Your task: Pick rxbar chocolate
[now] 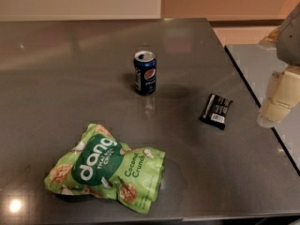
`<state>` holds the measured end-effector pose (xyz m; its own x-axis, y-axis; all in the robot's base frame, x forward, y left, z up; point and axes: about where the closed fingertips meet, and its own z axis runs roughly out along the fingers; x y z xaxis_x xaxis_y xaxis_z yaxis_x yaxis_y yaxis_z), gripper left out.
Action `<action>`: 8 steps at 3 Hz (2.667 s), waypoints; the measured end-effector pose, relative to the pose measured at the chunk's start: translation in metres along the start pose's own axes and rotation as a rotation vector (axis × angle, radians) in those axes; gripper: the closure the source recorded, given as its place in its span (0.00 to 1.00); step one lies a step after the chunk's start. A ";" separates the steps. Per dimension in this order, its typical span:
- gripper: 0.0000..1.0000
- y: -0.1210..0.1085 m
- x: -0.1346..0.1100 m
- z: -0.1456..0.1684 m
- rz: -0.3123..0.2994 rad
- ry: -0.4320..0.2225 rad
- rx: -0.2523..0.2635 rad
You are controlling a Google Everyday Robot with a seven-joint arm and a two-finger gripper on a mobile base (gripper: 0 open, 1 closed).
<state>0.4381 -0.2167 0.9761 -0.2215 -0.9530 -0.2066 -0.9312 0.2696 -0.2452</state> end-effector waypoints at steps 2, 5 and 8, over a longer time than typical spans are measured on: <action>0.00 0.000 0.000 0.001 -0.002 0.000 -0.002; 0.00 -0.057 0.001 0.066 -0.218 -0.049 -0.184; 0.00 -0.050 0.001 0.126 -0.534 -0.014 -0.274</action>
Offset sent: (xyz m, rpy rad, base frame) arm 0.0521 -0.0096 -0.0500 0.0353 0.1968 0.2452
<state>0.5213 -0.2138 0.8686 0.2992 -0.9446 -0.1349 -0.9539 -0.2928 -0.0654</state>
